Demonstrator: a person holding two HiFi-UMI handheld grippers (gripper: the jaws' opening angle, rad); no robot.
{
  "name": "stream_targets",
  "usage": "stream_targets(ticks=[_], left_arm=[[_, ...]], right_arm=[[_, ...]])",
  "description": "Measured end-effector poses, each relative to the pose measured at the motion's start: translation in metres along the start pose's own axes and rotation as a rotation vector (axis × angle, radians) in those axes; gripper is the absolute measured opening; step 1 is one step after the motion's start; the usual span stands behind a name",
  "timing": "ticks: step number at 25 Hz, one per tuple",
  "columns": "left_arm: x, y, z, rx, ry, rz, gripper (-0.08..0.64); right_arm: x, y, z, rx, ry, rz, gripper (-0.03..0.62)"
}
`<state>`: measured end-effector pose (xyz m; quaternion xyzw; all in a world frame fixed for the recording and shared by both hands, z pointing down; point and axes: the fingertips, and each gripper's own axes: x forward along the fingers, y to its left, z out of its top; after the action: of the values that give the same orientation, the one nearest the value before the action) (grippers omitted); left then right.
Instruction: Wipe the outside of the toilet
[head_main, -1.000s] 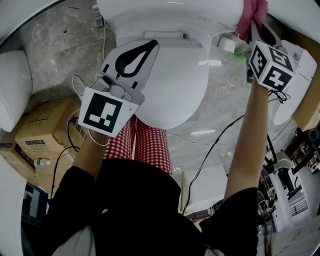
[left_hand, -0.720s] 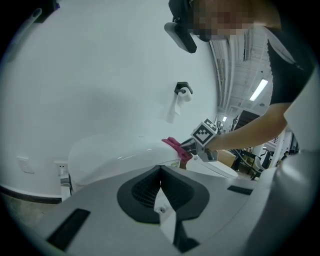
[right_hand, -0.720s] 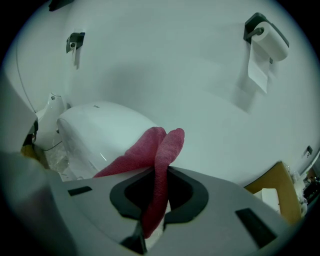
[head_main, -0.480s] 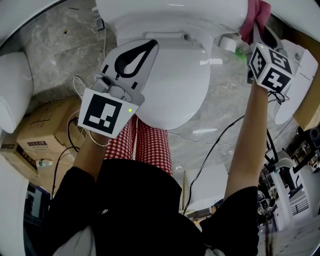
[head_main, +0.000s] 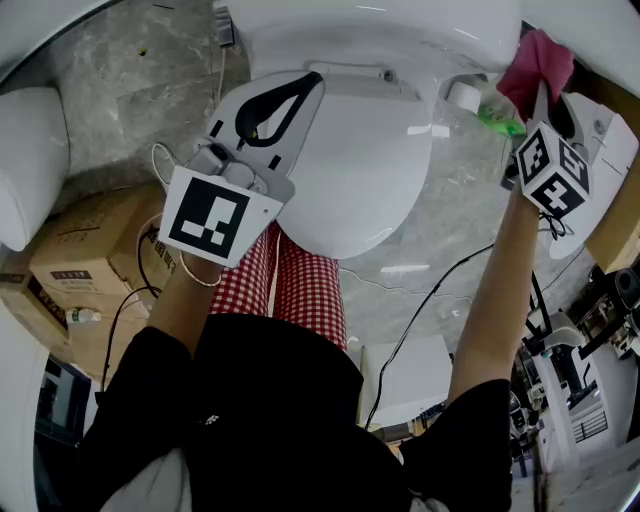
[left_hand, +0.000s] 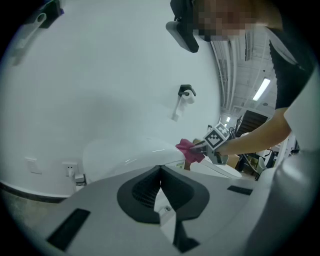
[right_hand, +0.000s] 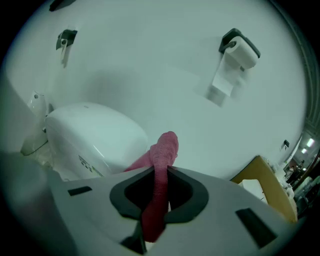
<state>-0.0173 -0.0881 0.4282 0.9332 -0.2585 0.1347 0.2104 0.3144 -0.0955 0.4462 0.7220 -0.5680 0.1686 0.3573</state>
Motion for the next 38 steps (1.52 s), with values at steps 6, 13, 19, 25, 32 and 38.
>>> stream_targets(ticks=[6,13,19,25,32,38], left_arm=[[-0.011,-0.007,0.003,-0.006,-0.022,-0.003,0.009],[-0.027,0.005,0.007,-0.019,-0.05,0.035,0.009],[-0.04,0.023,-0.002,-0.034,-0.048,0.08,0.009],[-0.051,0.042,-0.004,-0.052,-0.059,0.131,0.009],[-0.07,0.07,-0.013,-0.039,-0.031,0.174,0.009],[-0.074,0.075,-0.017,-0.045,-0.022,0.164,0.009]], right_arm=[[-0.055,0.011,0.054,0.118,-0.278,0.006,0.055],[-0.109,0.097,0.111,0.238,-0.588,0.336,0.055],[-0.13,0.195,0.127,0.181,-0.683,0.585,0.055],[-0.148,0.316,0.121,-0.11,-0.705,0.825,0.055],[-0.121,0.379,0.086,-0.218,-0.589,0.861,0.054],[-0.08,0.366,0.073,-0.139,-0.429,0.723,0.054]])
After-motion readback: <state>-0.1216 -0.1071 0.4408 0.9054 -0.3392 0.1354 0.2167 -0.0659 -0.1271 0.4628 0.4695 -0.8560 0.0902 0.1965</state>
